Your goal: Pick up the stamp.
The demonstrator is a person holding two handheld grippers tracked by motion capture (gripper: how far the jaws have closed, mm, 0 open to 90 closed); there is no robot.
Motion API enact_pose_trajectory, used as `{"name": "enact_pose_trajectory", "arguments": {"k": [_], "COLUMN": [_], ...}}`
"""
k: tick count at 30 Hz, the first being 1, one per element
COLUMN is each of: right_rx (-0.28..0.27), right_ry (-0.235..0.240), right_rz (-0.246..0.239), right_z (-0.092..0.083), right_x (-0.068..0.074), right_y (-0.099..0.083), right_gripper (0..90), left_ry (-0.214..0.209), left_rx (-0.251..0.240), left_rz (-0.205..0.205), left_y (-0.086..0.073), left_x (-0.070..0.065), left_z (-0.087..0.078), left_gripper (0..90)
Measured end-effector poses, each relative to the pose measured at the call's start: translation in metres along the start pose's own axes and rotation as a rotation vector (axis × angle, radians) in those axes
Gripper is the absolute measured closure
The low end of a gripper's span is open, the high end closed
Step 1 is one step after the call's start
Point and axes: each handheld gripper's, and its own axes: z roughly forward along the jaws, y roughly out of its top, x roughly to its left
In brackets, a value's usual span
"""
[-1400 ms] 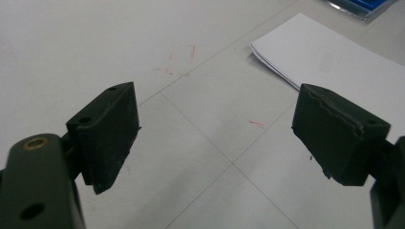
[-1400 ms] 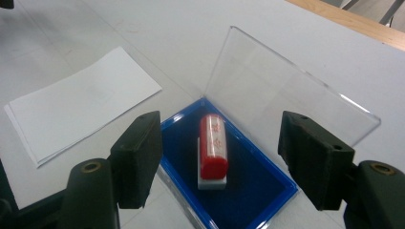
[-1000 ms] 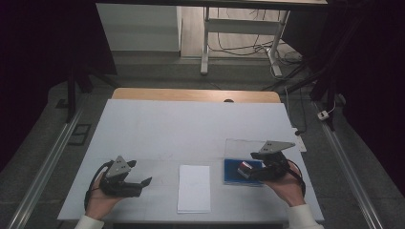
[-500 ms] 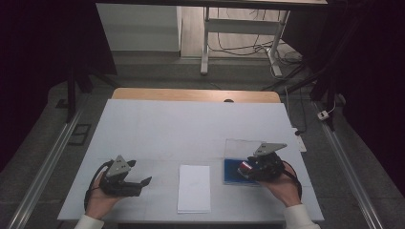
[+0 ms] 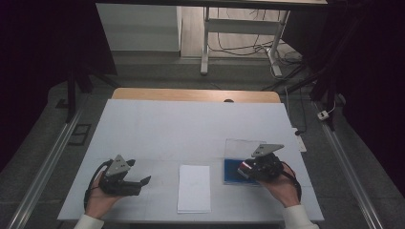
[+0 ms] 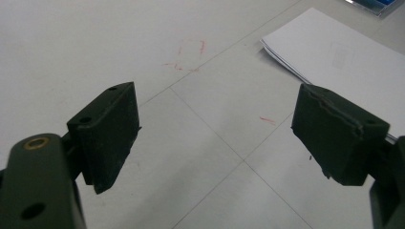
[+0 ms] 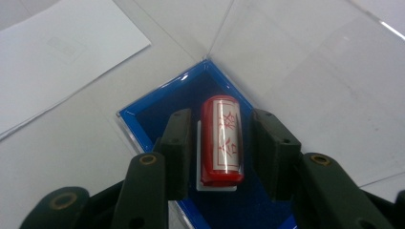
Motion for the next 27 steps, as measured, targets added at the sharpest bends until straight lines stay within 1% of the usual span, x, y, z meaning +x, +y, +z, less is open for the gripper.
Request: {"name": "enact_pose_trajectory", "arguments": {"k": [3,6,7,16,17,21,22,25,27], "right_rx": [0.005,0.004,0.0,-0.005,-0.014,-0.027,-0.043,-0.064,-0.068], "right_ry": [-0.012,-0.013,-0.011,-0.011,-0.002,-0.009,-0.008,-0.003,-0.004], "right_rz": [-0.006,0.001,-0.007,0.002,0.001,0.0,-0.002,-0.001,-0.004], "right_z": [0.001,0.001,0.001,0.001,0.001,-0.001,-0.004,-0.008,-0.009], "right_x": [0.001,0.001,0.001,0.002,0.002,0.002,0.002,0.003,0.002], "right_y": [0.0,0.001,0.001,0.0,0.0,0.001,0.001,0.002,0.002], "right_gripper": [67.9,68.8,69.8,70.3,70.4,70.4,70.4,70.4,70.4], "left_ry": [0.001,0.001,0.001,0.006,0.007,0.009,0.009,0.008,0.008], "left_rx": [0.0,0.0,-0.001,0.001,0.002,0.005,0.005,0.007,0.007], "left_rz": [0.002,0.001,0.0,0.007,0.007,0.006,0.006,0.007,0.007], "left_y": [0.0,0.0,0.0,0.0,0.0,0.0,0.0,0.0,0.0], "left_x": [0.0,0.001,0.001,0.0,0.0,0.001,0.0,0.0,0.0], "left_z": [0.0,0.0,0.0,0.0,0.0,0.0,0.0,0.001,0.001], "left_gripper": [16.6,16.6,16.7,17.1,17.1,17.2,17.2,17.2,17.2]}}
